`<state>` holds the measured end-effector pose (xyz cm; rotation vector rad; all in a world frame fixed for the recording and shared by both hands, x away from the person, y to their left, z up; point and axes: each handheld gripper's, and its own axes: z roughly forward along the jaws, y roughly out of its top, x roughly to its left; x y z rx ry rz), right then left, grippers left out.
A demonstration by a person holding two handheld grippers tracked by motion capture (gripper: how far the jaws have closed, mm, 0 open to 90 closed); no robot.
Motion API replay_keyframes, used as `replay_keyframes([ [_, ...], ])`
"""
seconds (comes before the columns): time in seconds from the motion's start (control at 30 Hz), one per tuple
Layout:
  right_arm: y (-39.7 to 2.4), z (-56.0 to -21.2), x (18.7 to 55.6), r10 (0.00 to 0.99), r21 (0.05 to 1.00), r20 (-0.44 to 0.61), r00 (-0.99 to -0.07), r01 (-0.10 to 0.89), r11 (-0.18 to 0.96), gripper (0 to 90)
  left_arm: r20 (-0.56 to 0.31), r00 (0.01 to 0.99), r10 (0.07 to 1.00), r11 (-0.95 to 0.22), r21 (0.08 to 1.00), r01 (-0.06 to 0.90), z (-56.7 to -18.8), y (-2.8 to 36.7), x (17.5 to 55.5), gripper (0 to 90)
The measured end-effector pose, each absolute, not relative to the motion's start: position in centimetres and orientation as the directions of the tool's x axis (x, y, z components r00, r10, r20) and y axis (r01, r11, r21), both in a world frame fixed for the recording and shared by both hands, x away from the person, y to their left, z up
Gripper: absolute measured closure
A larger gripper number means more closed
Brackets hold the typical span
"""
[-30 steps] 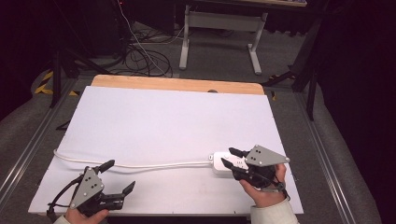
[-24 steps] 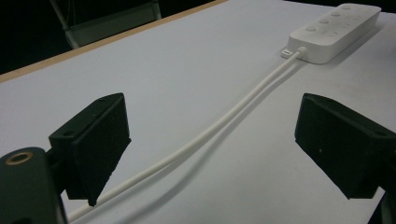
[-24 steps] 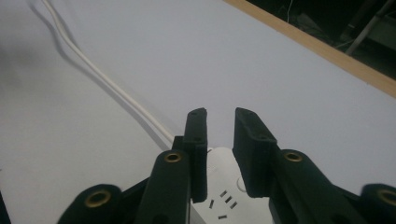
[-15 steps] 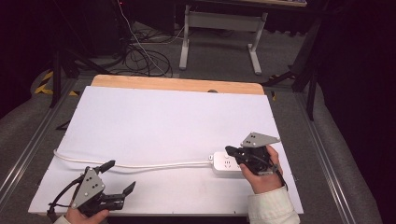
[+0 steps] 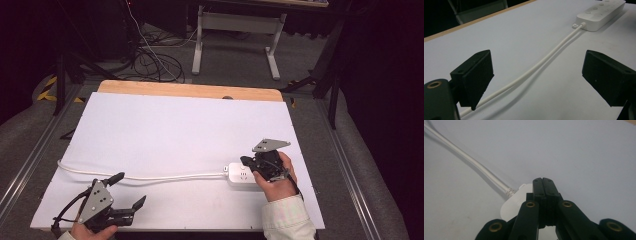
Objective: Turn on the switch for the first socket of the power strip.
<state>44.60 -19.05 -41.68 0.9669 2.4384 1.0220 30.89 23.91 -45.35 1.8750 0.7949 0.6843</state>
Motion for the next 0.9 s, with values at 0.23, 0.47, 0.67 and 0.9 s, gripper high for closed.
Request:
replay_keyframes([
  [0.23,-19.1,-42.8,45.3,0.714,0.688,-0.033,-0.699,0.502,0.523,90.0,0.120,0.632,0.765,-0.335,0.913,0.233,-45.4,23.9,30.9,10.6],
  [0.47,-19.0,-43.5,45.6,0.716,0.669,-0.028,-0.697,0.519,0.532,90.0,0.121,0.634,0.764,-0.339,0.911,0.234,-45.4,23.8,30.9,10.7],
  [0.67,-18.8,-43.9,45.7,0.715,0.653,-0.034,-0.699,0.526,0.545,90.0,0.123,0.634,0.764,-0.340,0.911,0.234,-45.4,23.8,30.9,10.7],
  [0.9,-18.8,-44.1,45.7,0.713,0.642,-0.034,-0.701,0.531,0.552,90.0,0.123,0.634,0.763,-0.341,0.910,0.234,-45.4,23.8,30.9,10.7],
])
